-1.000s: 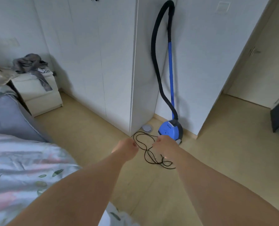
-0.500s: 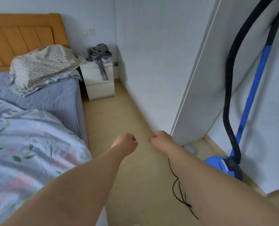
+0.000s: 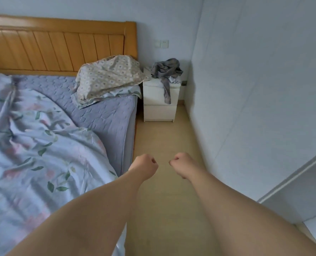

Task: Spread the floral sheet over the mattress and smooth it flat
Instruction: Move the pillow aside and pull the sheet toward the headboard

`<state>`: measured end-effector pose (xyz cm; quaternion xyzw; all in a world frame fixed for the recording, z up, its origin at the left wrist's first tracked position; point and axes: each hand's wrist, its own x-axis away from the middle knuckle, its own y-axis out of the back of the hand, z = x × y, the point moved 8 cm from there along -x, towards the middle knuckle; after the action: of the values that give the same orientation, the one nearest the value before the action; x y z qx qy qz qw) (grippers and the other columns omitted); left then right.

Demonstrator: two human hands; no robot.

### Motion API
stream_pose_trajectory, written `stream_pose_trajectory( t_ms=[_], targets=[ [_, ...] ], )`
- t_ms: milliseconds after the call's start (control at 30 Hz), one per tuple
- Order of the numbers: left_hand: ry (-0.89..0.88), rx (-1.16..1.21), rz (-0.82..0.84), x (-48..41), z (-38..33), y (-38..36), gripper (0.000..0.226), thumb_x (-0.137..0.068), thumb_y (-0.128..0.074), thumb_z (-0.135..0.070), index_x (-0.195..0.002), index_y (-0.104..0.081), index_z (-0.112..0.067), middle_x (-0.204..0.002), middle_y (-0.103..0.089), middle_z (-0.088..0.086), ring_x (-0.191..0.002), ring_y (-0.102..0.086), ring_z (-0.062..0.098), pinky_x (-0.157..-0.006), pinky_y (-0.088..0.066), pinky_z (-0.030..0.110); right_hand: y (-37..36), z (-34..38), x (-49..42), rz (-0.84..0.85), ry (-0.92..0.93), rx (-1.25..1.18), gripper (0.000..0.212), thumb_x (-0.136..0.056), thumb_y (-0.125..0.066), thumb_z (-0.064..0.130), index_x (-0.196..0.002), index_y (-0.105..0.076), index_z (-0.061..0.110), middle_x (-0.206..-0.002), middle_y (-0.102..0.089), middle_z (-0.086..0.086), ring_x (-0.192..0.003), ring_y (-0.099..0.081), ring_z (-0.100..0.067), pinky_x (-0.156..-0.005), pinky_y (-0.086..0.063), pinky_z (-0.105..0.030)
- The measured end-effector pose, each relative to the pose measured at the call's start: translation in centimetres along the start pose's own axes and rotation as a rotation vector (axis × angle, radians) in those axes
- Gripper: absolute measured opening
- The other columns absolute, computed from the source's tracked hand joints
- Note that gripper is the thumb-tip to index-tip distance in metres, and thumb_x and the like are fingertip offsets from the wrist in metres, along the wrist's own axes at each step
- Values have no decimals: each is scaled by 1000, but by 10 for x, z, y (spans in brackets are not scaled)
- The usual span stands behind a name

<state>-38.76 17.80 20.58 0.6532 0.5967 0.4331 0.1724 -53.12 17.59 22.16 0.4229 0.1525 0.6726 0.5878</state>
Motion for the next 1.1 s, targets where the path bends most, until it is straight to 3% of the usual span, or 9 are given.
stream_pose_trajectory(
  t_ms=[133,233,367,533,667,767,900,1000,1100],
  targets=[
    [102,57,-93,-56,28,35,24,-91,-42,-16,-94,-64,-7,-90,-62,5,-78,-57,20,-70,-49,28,-19,48,-68,116,87,21,21,-88,-47,19,-67,-46,21,-80,-54,-4,-79,-49,-22,-66,-38,-23],
    [188,99,-141,-100,46,56,16,-89,-43,-14,-79,-56,-14,-76,-54,-1,-74,-54,19,-64,-43,25,-25,75,-121,191,151,79,11,-90,-46,20,-81,-52,18,-80,-52,-1,-80,-49,-23,-70,-39,-26],
    [303,192,-220,-162,53,88,29,-90,-41,-15,-61,-44,-20,-68,-47,-4,-75,-52,20,-65,-42,25,-21,109,-204,255,218,151,21,-90,-48,21,-69,-46,21,-69,-48,2,-79,-48,-22,-69,-38,-25],
    [468,280,-284,-214,66,117,22,-90,-38,-10,-72,-50,-15,-82,-56,3,-77,-47,17,-55,-39,20,-17,149,-290,341,242,200,21,-91,-47,19,-71,-44,19,-68,-47,1,-74,-49,-21,-63,-39,-24],
    [583,319,-331,-250,89,136,26,-89,-41,-11,-101,-63,-3,-107,-65,15,-90,-60,26,-75,-50,29,-43,197,-345,435,295,228,19,-93,-45,11,-75,-42,12,-66,-41,0,-58,-39,-14,-52,-34,-22],
    [630,342,-359,-270,109,148,26,-90,-43,-15,-102,-65,-7,-107,-67,14,-94,-62,27,-83,-51,29,-74,225,-367,497,360,328,27,-92,-47,16,-65,-40,18,-67,-43,2,-76,-46,-22,-69,-40,-25],
    [686,393,-368,-318,146,175,18,-90,-41,-15,-92,-59,-17,-92,-59,7,-88,-59,24,-73,-45,24,-119,275,-411,555,419,406,27,-91,-47,18,-65,-42,21,-74,-50,0,-84,-48,-23,-72,-41,-26],
    [724,406,-337,-351,168,189,17,-89,-40,-15,-90,-58,-17,-91,-60,6,-88,-63,25,-68,-45,23,-138,308,-440,562,450,459,13,-92,-48,19,-79,-49,18,-99,-58,-6,-92,-51,-24,-82,-45,-28],
    [752,416,-325,-383,185,208,15,-89,-41,-15,-88,-56,-17,-90,-59,5,-96,-65,26,-72,-45,25,-158,337,-476,581,467,472,5,-92,-48,18,-88,-50,16,-97,-54,-5,-96,-53,-26,-89,-47,-32]
  ],
)
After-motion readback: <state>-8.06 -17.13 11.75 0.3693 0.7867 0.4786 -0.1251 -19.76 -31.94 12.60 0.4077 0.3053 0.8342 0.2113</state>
